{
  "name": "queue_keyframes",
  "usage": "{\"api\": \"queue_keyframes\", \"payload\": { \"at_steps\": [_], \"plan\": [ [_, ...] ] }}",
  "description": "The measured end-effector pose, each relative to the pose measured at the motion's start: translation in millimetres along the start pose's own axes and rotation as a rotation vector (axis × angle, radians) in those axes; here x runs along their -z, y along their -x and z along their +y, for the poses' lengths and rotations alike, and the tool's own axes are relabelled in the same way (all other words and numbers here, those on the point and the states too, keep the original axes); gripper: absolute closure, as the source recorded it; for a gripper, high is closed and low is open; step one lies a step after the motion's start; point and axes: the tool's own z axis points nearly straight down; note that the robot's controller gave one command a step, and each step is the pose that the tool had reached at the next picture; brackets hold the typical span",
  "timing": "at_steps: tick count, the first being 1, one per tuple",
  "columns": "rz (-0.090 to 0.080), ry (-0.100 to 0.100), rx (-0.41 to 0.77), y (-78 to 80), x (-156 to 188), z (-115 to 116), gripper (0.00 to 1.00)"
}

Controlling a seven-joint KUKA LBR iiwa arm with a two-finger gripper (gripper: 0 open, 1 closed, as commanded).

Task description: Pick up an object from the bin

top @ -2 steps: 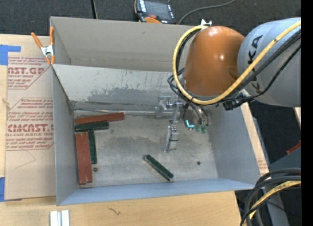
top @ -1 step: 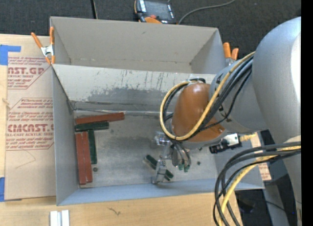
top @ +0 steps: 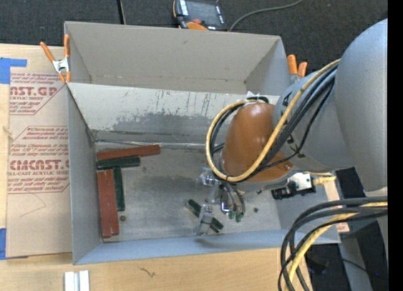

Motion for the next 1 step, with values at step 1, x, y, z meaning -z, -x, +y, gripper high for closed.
{"api": "queue_keyframes", "payload": {
  "at_steps": [1],
  "plan": [
    [0.0, -0.001, -0.108, 2.2, 12.0, -19.6, 0.0]
  ]
}}
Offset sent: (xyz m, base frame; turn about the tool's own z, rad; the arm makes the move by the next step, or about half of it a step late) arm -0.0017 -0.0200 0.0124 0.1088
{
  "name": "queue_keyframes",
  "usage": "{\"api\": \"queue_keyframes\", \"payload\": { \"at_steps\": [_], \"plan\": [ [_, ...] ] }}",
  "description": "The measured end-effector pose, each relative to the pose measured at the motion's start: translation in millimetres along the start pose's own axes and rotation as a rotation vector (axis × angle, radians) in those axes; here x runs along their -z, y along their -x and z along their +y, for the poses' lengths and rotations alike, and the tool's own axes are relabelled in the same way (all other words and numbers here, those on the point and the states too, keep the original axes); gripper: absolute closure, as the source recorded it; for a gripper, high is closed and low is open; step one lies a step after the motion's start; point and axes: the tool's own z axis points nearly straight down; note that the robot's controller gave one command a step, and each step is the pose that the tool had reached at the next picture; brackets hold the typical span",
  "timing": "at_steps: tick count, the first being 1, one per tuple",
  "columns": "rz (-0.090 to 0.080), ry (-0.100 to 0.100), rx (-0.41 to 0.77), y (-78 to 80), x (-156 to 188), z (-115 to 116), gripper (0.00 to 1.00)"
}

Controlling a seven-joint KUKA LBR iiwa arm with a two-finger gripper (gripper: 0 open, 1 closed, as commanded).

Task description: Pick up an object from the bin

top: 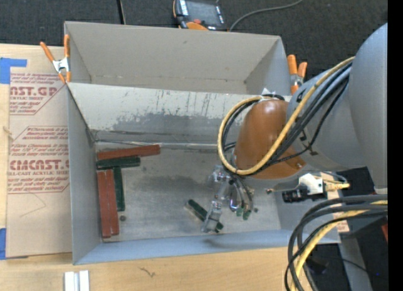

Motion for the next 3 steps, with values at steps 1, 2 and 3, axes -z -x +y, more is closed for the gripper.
{"api": "queue_keyframes", "payload": {
  "at_steps": [1, 2, 3],
  "plan": [
    [0.0, 0.001, -0.035, -7.3, -45.3, 20.6, 0.0],
    [-0.001, 0.0, -0.054, -1.5, -43.1, 3.8, 0.0],
    [0.001, 0.0, -0.052, -2.5, -43.1, 4.4, 1.0]
  ]
}}
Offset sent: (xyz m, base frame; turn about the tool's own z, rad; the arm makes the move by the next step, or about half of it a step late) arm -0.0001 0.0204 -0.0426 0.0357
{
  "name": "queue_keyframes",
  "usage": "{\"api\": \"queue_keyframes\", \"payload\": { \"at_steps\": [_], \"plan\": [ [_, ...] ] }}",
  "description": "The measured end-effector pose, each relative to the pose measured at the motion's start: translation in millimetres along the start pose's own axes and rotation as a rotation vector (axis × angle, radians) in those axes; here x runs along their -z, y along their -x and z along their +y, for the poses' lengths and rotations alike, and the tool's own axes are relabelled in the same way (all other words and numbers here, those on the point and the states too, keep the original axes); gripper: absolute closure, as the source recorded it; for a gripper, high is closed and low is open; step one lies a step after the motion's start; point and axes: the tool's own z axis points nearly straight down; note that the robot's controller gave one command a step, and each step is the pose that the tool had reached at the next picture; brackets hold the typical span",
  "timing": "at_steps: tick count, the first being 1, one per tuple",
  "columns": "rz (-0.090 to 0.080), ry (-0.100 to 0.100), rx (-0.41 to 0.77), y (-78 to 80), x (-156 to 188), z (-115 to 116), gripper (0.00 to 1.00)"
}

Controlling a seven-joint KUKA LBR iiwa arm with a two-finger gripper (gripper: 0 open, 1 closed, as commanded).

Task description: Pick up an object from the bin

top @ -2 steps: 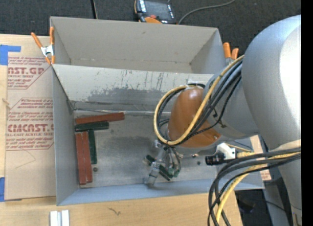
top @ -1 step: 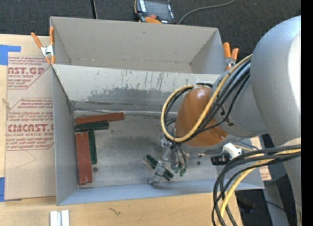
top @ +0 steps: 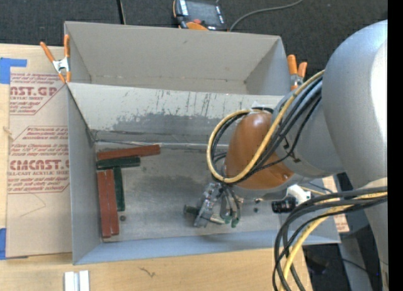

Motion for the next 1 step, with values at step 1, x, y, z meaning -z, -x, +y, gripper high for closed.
{"api": "queue_keyframes", "payload": {
  "at_steps": [1],
  "plan": [
    [-0.007, 0.002, 0.0, 1.0, 67.8, 0.7, 1.0]
  ]
}}
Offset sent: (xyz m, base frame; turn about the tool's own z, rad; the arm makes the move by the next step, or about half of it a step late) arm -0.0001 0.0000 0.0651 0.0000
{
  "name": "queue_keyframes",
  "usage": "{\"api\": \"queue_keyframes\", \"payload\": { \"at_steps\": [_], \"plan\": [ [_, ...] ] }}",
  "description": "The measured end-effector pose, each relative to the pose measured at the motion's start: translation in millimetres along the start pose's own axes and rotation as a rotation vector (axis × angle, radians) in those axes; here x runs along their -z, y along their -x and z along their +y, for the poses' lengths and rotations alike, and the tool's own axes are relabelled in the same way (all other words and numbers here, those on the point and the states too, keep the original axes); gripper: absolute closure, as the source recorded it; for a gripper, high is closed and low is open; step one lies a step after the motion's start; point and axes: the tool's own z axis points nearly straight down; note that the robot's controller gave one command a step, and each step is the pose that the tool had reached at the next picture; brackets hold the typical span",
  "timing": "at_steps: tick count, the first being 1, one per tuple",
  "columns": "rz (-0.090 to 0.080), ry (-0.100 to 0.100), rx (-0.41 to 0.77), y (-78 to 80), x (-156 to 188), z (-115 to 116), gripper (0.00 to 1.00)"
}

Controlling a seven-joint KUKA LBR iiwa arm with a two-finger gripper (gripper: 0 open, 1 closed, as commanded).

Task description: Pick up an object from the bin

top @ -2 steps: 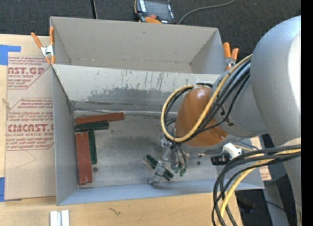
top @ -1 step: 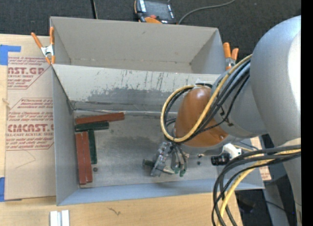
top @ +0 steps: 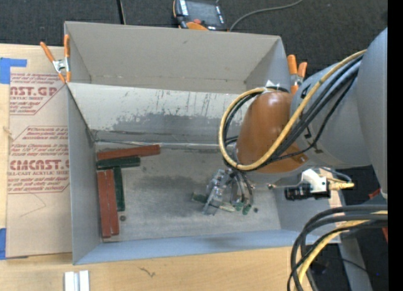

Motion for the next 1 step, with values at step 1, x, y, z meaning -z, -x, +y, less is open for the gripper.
{"api": "queue_keyframes", "payload": {
  "at_steps": [1],
  "plan": [
    [-0.001, 0.0, 0.0, 1.6, 64.8, 1.0, 1.0]
  ]
}}
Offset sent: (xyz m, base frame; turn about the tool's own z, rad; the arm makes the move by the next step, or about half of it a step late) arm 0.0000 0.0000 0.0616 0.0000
